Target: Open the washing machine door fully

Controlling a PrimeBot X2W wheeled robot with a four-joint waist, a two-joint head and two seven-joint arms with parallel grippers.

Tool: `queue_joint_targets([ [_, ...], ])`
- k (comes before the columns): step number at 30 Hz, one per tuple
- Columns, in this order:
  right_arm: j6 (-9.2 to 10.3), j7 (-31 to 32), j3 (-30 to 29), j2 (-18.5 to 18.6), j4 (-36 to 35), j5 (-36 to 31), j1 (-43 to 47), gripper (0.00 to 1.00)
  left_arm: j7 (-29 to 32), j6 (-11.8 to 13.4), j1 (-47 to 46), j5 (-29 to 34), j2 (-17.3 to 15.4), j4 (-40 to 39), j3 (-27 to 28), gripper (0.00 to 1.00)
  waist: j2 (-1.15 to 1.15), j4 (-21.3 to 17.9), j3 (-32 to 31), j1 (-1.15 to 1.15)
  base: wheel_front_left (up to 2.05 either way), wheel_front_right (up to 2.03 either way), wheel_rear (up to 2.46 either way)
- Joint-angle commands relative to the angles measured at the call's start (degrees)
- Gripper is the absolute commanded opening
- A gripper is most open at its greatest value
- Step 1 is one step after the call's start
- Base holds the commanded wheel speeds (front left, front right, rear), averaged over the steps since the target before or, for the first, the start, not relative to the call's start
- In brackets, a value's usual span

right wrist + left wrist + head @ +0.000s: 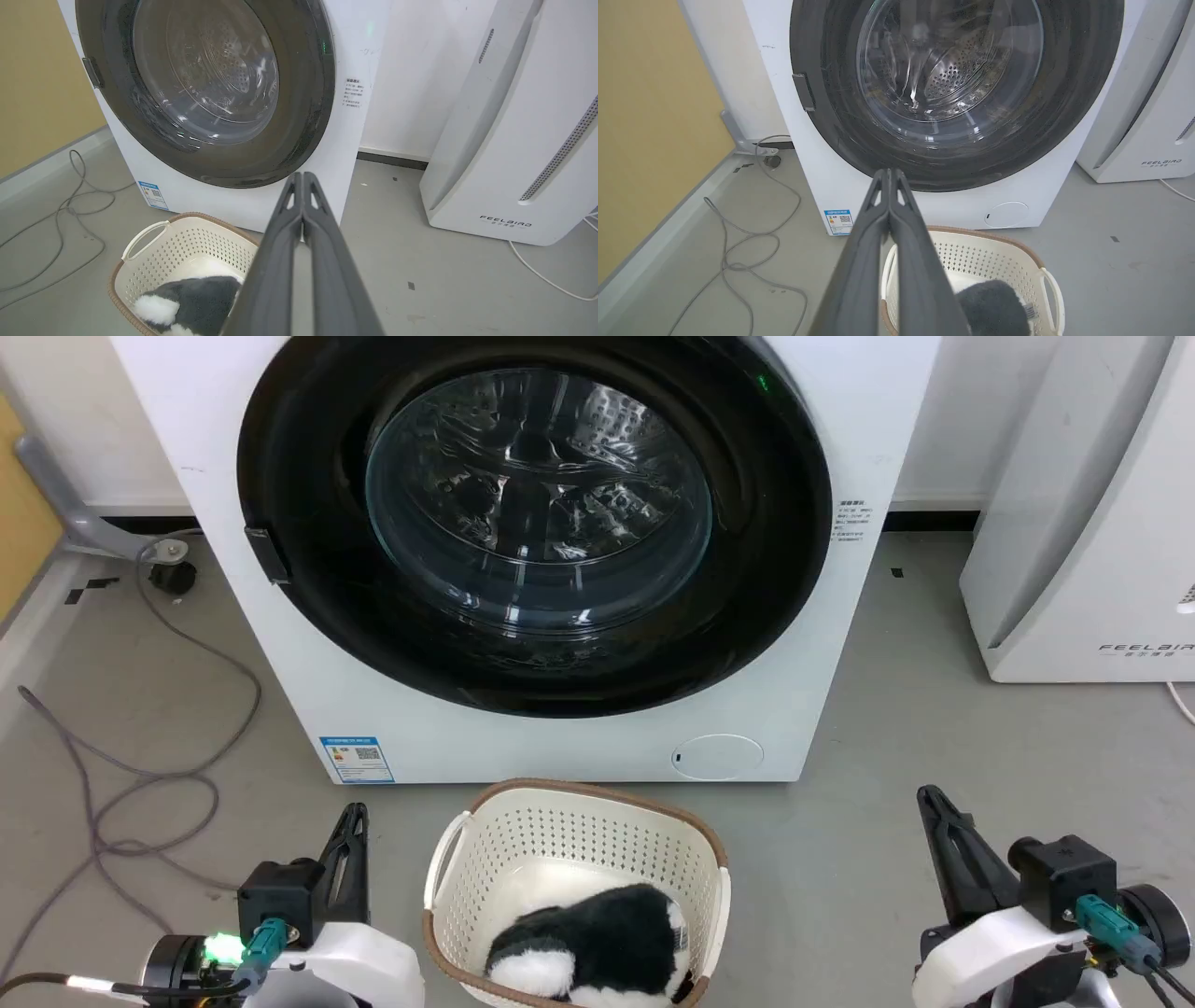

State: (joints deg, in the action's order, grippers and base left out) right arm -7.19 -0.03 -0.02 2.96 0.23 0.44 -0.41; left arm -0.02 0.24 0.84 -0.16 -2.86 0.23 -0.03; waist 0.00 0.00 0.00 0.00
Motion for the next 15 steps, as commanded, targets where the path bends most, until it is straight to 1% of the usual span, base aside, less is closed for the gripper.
queue_joint_targets([
  [1, -0.30, 0.0, 0.0, -0.1, -0.2, -0.4, 0.4, 0.00, 0.0, -0.2, -0.8, 0.2, 0.0, -0.2, 0.0, 0.00, 0.00, 0.0, 0.0, 0.00, 0.00, 0.00, 0.00],
  [15, -0.30, 0.0, 0.0, -0.1, -0.2, -0.4, 0.4, 0.00, 0.0, -0.2, -0.8, 0.2, 0.0, -0.2, 0.0, 0.00, 0.00, 0.0, 0.0, 0.00, 0.00, 0.00, 0.00],
])
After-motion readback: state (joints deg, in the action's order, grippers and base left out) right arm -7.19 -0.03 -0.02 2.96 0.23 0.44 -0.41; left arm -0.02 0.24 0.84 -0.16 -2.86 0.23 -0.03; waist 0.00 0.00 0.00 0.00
